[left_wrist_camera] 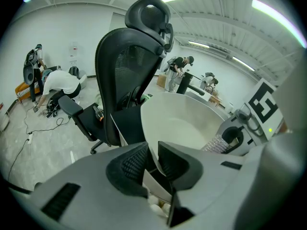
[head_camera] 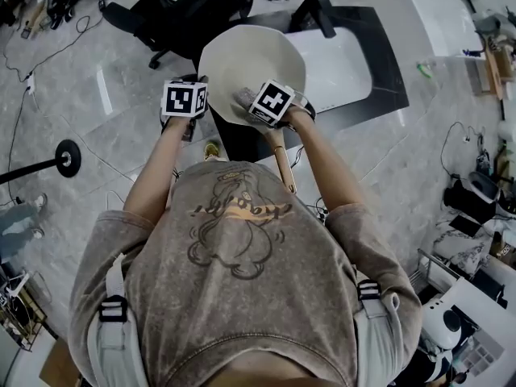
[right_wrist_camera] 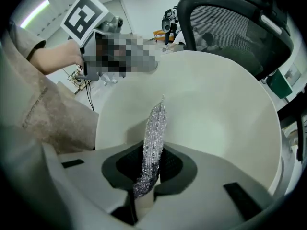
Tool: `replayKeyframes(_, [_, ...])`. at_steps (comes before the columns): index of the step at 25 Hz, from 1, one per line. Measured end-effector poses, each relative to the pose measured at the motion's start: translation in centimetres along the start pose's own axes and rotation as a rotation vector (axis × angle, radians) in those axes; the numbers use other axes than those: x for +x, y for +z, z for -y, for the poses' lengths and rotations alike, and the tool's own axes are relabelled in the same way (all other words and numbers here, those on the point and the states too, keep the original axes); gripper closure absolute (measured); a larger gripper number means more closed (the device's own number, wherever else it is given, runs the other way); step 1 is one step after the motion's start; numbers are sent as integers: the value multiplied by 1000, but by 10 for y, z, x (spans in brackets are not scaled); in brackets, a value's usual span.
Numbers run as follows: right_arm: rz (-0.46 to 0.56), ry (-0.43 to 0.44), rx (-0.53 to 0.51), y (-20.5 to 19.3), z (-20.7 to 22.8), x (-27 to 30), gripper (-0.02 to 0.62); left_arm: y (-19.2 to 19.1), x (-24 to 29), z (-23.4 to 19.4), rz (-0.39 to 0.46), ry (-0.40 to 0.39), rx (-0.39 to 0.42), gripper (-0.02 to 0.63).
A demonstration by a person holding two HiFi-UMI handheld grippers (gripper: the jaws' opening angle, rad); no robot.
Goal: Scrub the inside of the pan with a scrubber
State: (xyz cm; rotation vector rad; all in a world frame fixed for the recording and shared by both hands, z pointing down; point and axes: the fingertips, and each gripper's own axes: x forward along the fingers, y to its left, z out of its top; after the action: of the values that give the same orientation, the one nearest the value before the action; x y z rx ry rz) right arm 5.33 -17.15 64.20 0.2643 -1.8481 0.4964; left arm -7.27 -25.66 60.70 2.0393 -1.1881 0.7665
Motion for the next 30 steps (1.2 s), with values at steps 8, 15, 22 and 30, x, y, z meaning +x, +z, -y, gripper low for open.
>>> replayKeyframes(8, [28, 0, -73, 43, -10, 16, 528, -1, 0, 1, 2, 5, -13, 532])
replayKeyframes(15, [78, 4, -27, 78, 3, 25, 528, -1, 0, 0, 5, -2, -23, 534])
replayKeyframes(22, [144, -35, 112, 87, 39, 37, 526, -2, -1, 0, 6, -10, -28, 534])
replayKeyframes(30, [210, -100, 203, 95, 79, 41, 520, -3, -1, 1, 8, -17, -31, 534])
